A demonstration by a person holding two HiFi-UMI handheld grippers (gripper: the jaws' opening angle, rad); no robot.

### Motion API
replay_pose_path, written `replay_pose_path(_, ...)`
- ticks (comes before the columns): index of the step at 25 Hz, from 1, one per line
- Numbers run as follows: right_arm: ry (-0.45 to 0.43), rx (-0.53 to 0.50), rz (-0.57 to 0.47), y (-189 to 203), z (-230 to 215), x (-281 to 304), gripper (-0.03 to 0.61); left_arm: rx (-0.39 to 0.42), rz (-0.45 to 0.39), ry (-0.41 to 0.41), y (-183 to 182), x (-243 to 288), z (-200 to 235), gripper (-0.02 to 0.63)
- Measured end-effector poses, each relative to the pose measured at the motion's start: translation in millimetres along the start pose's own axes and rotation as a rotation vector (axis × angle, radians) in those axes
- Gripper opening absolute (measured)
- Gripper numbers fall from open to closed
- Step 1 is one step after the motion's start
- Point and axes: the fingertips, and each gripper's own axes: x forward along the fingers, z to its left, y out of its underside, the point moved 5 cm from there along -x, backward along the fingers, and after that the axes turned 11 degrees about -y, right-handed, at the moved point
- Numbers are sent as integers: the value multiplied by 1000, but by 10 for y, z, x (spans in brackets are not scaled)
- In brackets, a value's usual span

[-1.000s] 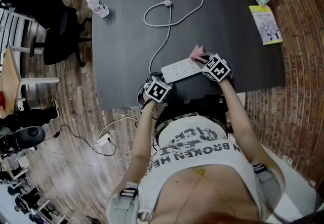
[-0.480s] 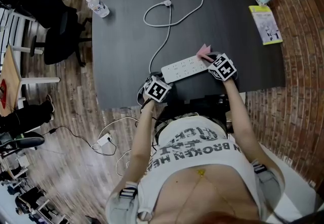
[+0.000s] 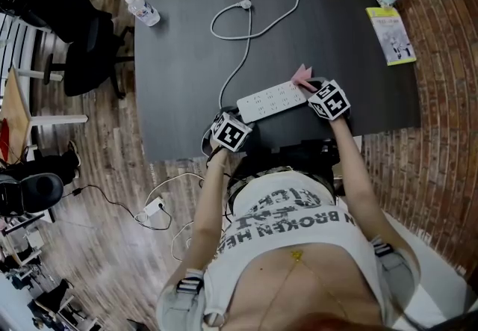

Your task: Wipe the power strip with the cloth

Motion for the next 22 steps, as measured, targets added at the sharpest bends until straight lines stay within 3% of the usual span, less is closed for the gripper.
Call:
replay_pose_path(17,42,47,-16,21,17,-17,17,-1,-11,-1,-18,14,-20,272)
replay_pose_path(19,38,31,-20,-1,86,-26,17,-1,-10,-2,-13,16,-24,272)
replay_pose_path(22,-35,-53,-47,-140,290,-27,17,-1,-9,-1,-6,11,-15,272)
